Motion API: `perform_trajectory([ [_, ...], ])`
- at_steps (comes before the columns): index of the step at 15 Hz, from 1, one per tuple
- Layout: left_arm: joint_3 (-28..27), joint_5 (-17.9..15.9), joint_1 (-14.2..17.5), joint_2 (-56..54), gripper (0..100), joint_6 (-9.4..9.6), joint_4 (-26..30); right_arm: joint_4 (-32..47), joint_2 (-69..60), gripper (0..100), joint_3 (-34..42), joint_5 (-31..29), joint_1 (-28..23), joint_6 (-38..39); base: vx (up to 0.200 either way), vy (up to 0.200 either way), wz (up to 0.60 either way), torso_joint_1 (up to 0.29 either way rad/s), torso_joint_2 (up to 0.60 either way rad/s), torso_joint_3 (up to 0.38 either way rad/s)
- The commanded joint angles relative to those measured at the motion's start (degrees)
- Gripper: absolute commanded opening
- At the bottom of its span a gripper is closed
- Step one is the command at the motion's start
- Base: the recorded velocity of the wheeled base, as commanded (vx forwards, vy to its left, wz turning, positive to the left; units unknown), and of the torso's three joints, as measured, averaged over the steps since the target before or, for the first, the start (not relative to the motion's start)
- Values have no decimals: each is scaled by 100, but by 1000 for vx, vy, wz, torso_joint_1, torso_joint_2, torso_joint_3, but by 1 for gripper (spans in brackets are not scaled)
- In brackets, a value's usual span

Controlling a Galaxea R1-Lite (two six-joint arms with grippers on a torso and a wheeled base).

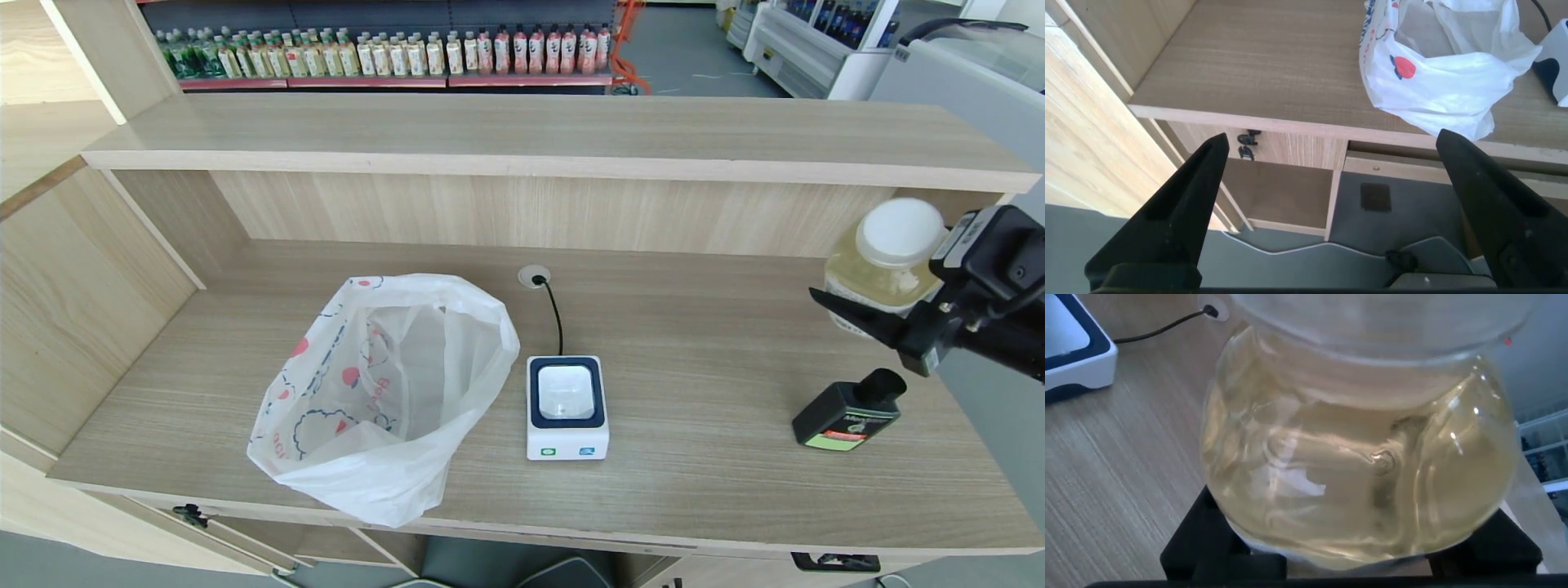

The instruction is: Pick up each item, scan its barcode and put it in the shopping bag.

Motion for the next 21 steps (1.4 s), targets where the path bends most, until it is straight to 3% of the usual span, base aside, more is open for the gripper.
perform_trajectory([
  [1,0,1,-1,-2,100,-6,-1,-104,83,0,-8,3,98,70,0,200,0,2,2,7],
  [10,0,10,-1,-2,100,3,-1,-201,338,0,54,12,538,254,0,200,0,5,3,4],
  [13,0,1,-1,-2,100,3,-1,-570,628,0,300,381,634,334,0,0,0,0,0,0],
  [16,0,1,-1,-2,100,3,-1,-1414,1067,0,652,900,634,307,0,0,0,0,0,0],
  [21,0,1,-1,-2,100,3,-1,-2152,1612,0,792,1093,801,263,0,0,0,0,0,0],
])
